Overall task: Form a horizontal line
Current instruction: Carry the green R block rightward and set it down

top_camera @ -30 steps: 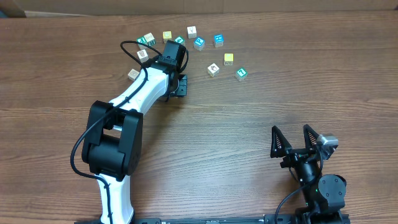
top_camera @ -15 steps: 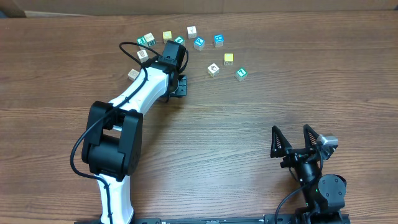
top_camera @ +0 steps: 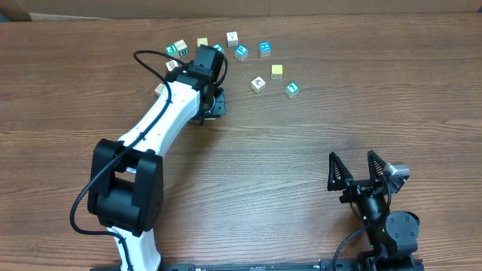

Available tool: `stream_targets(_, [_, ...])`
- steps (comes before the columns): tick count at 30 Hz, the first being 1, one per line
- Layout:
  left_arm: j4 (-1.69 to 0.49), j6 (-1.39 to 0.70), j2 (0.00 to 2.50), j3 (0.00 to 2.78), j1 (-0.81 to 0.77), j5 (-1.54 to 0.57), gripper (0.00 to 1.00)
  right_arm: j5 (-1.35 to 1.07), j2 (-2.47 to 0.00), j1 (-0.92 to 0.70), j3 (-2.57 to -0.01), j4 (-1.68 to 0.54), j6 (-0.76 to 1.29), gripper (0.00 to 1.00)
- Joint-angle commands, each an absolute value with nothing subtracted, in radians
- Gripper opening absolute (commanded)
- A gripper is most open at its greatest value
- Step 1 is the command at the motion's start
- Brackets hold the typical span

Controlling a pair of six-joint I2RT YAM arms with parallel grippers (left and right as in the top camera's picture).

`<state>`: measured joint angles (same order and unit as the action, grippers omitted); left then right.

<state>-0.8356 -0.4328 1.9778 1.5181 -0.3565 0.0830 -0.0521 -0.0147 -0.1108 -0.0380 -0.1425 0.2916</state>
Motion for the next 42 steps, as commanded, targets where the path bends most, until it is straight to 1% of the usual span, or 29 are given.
stream_targets(1, [-0.847, -0.490, 1.958, 1.533, -0.398, 0.078, 0.29, -0.055, -0.003, -0.104, -0.035, -0.136, 0.294, 1.00])
stream_targets(8, [-0.893, -0.562, 1.958, 1.533, -0.451, 0.105, 0.28, -0.055, -0.003, -0.104, -0.035, -0.136, 0.294, 1.00])
stream_targets(14, [-0.933, -0.627, 1.958, 1.533, -0.466, 0.104, 0.29, -0.054, -0.003, -0.104, -0.035, -0.136, 0.294, 1.00])
stream_targets(30, [-0.972, -0.633, 1.958, 1.524, -0.466, 0.100, 0.33, -0.054, -0.003, -0.104, -0.035, -0.136, 0.294, 1.00])
stream_targets(42, [-0.971, -0.632, 1.958, 1.514, -0.466, 0.077, 0.33, -0.055, -0.003, -0.104, -0.035, -0.136, 0.294, 1.00])
